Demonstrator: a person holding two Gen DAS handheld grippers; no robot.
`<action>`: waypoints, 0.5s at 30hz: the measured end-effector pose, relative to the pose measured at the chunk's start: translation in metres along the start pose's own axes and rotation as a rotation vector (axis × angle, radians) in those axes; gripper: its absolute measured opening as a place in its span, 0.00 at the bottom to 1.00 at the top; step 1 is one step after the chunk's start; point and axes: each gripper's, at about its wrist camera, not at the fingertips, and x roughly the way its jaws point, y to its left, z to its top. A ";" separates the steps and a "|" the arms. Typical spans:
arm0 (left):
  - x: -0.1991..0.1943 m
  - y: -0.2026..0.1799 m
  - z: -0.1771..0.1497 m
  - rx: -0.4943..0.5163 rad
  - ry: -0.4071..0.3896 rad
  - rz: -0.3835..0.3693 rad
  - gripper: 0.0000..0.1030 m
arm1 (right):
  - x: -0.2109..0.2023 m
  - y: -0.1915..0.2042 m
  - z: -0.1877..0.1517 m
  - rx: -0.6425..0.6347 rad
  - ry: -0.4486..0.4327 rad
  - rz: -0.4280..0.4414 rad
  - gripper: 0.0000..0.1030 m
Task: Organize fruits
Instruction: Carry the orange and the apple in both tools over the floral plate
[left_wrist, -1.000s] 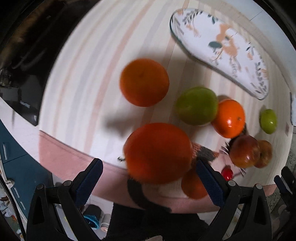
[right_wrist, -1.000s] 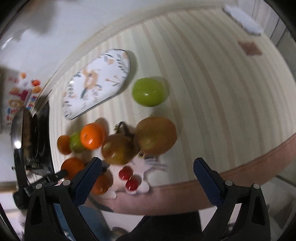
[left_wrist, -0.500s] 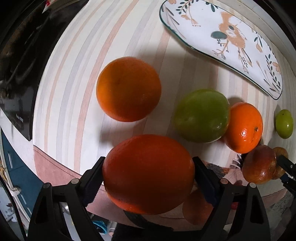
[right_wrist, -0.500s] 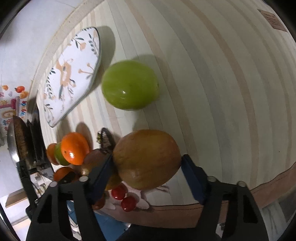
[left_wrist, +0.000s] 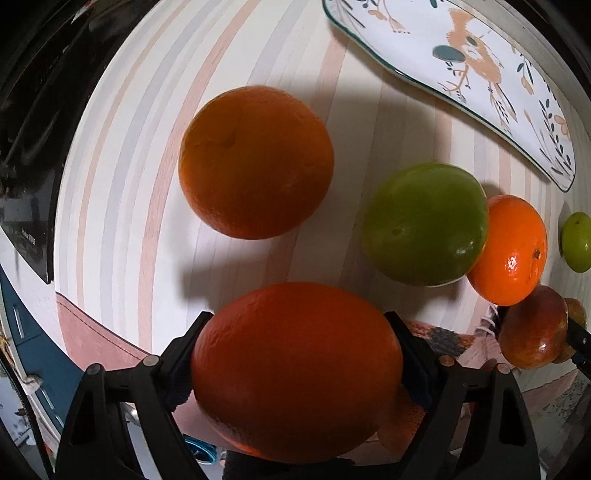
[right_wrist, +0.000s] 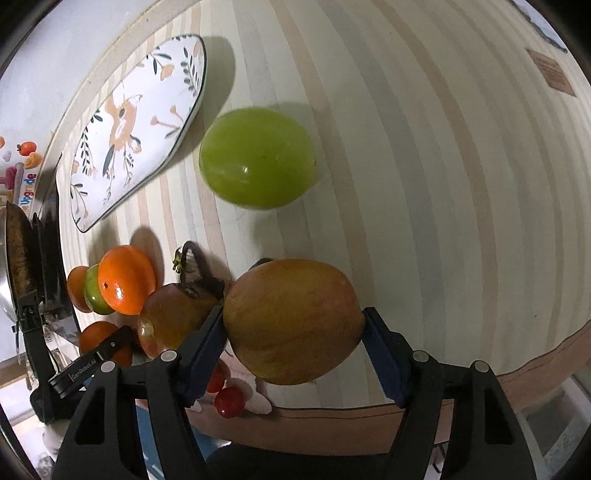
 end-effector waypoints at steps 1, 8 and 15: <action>0.003 -0.007 0.001 0.001 -0.003 -0.001 0.86 | 0.002 0.000 -0.001 -0.002 0.006 -0.008 0.73; 0.006 0.001 -0.026 0.003 -0.024 0.001 0.86 | 0.002 0.002 -0.011 -0.010 -0.041 -0.022 0.72; -0.019 0.023 -0.048 -0.012 -0.048 -0.044 0.86 | -0.011 0.009 -0.015 -0.007 -0.082 -0.003 0.72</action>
